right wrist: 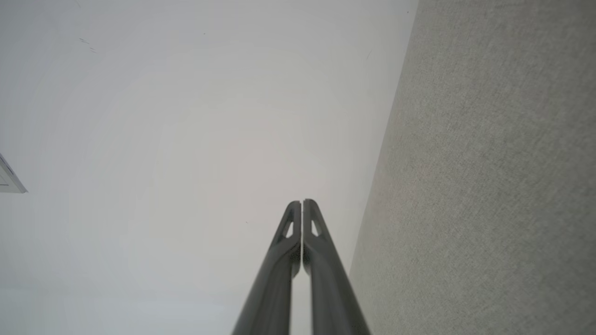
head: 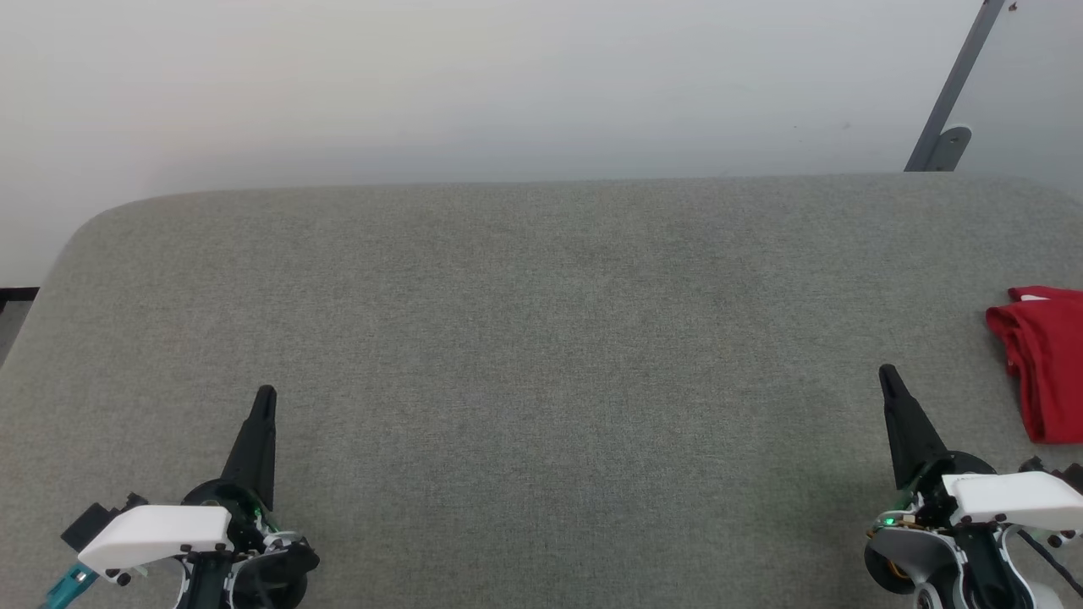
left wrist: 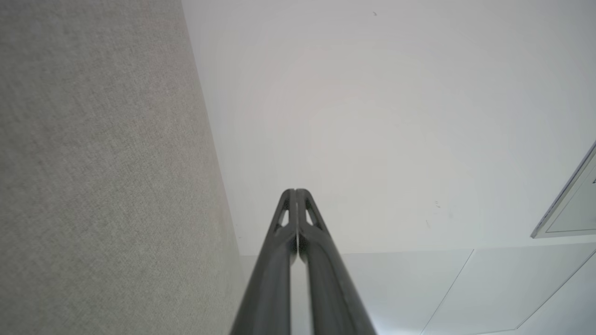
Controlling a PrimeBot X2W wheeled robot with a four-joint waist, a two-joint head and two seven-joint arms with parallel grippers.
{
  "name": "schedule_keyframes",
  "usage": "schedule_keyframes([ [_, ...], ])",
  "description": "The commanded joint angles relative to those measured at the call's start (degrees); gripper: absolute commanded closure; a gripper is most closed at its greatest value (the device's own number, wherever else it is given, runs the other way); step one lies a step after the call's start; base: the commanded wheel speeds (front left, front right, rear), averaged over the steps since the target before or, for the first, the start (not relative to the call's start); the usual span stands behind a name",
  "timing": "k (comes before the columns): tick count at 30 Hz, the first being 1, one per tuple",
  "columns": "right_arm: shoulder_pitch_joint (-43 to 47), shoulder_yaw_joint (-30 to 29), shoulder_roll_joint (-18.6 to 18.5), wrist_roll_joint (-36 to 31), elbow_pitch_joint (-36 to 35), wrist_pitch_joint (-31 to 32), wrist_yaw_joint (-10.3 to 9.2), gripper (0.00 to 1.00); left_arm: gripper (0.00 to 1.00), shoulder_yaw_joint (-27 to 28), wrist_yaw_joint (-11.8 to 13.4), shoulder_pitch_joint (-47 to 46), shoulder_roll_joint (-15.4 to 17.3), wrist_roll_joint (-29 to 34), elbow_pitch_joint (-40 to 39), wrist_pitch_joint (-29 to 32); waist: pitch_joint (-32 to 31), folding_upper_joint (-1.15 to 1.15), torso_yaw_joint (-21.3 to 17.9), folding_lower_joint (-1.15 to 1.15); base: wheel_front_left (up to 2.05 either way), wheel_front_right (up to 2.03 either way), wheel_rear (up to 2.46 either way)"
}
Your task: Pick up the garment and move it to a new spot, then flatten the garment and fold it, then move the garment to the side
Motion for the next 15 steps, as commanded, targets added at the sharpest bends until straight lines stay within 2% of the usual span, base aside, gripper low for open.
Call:
schedule_keyframes([
  [1,-0.2,-0.1,0.1,0.2,0.2,0.0,0.02,1.0,1.0,0.2,0.1,-0.7,-0.1,0.1,0.0,0.3,0.0,0.0,0.0,0.0,0.0,0.0,0.0],
  [15,-0.2,-0.1,0.1,0.2,0.2,0.0,0.02,1.0,1.0,0.4,0.1,-0.8,-0.2,0.3,0.0,0.3,0.0,0.0,0.0,0.0,0.0,0.0,0.0],
])
